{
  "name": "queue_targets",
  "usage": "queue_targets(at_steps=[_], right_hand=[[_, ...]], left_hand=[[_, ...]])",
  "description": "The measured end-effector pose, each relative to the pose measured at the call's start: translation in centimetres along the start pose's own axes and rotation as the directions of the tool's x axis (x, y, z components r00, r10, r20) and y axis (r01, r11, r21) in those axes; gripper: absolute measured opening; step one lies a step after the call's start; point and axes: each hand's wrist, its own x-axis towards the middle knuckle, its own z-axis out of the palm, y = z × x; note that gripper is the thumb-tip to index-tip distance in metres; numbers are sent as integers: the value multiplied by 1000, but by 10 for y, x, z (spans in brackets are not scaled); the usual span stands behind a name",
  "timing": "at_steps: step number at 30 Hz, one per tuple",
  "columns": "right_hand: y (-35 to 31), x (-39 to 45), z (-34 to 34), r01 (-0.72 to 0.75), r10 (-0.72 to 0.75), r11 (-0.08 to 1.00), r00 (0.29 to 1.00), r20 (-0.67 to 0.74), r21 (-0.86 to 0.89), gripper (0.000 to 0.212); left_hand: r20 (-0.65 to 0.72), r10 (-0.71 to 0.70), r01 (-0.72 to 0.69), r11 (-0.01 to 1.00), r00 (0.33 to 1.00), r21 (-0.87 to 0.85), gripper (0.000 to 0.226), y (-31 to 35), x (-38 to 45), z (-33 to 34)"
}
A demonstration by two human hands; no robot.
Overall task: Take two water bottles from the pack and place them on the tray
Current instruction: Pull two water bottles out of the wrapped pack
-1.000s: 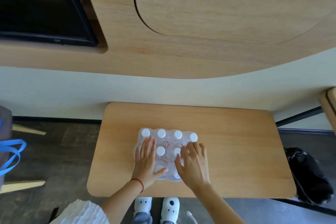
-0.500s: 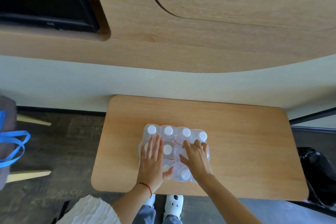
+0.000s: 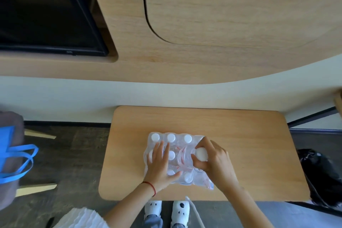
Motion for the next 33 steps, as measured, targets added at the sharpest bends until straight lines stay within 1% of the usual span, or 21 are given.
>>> queue_targets(at_steps=[1, 2, 3, 4, 5, 6, 7, 9, 11, 14, 16, 17, 18, 20, 22, 23, 24, 26, 28, 30, 33], right_hand=[[-7, 0, -12, 10, -11, 998, 1000, 13, 59, 27], [-14, 2, -24, 21, -24, 994, 999, 26, 111, 27], [-22, 4, -34, 33, -39, 988, 998, 39, 149, 27], [-30, 6, -42, 53, -62, 983, 997, 45, 175, 27], [-39, 9, -48, 82, -92, 978, 995, 45, 192, 26], [-47, 12, -51, 111, -121, 972, 992, 38, 205, 24], [-55, 14, -52, 131, -139, 967, 990, 24, 220, 22], [-67, 19, -49, 136, -141, 947, 990, -5, 289, 20], [-75, 23, -41, 127, -136, 913, 991, -4, 387, 19], [-68, 32, -26, 70, -131, 830, 989, 71, 554, 19], [-49, 42, -9, -37, -37, 800, 993, 111, 599, 18], [-37, 46, 4, -109, 35, 817, 990, 140, 567, 17], [-23, 48, 19, -189, 109, 849, 976, 186, 493, 15], [6, 45, 57, -328, 232, 902, 917, 325, 282, 28], [27, 36, 93, -367, 273, 922, 846, 457, 128, 43], [34, 31, 108, -357, 274, 931, 824, 496, 79, 50], [39, 27, 120, -334, 259, 941, 820, 511, 59, 55], [45, 23, 138, -292, 217, 951, 863, 457, 100, 57], [47, 22, 149, -278, 212, 947, 916, 340, 161, 50], [49, 23, 156, -272, 218, 946, 937, 274, 177, 45], [55, 24, 160, -248, 200, 954, 946, 255, 169, 46]], left_hand=[[-4, 37, -37, 981, 999, -190, 104, 6, -3, -12], [-17, 91, -91, 926, 996, -366, 105, 14, -7, -25], [-19, 150, -139, 854, 989, -501, 106, 23, -11, -38], [-10, 196, -163, 784, 980, -599, 109, 31, -14, -49], [8, 227, -166, 738, 974, -654, 111, 38, -15, -57], [11, 252, -180, 719, 968, -671, 109, 44, -16, -62], [-19, 261, -204, 703, 965, -681, 101, 50, -18, -68], [-118, 220, -235, 651, 968, -722, 79, 55, -22, -77], [-179, 157, -238, 630, 971, -739, 63, 50, -28, -82], [-217, 97, -230, 614, 971, -755, 55, 31, -38, -83], [-217, 41, -196, 619, 975, -761, 58, 15, -44, -83], [-220, 24, -187, 622, 975, -760, 60, 7, -47, -83], [-220, 10, -178, 623, 975, -761, 61, -1, -50, -83], [-230, -9, -173, 633, 973, -754, 61, -14, -53, -83], [-257, -26, -180, 642, 966, -745, 56, -22, -55, -82], [-260, -33, -177, 651, 965, -738, 54, -24, -55, -80], [-261, -38, -172, 660, 965, -732, 52, -27, -55, -78], [-256, -44, -163, 664, 966, -730, 50, -29, -53, -73], [-257, -50, -161, 659, 965, -734, 49, -28, -52, -68], [-253, -60, -156, 643, 966, -750, 51, -28, -51, -64], [-231, -67, -142, 613, 971, -778, 52, -28, -52, -62]])
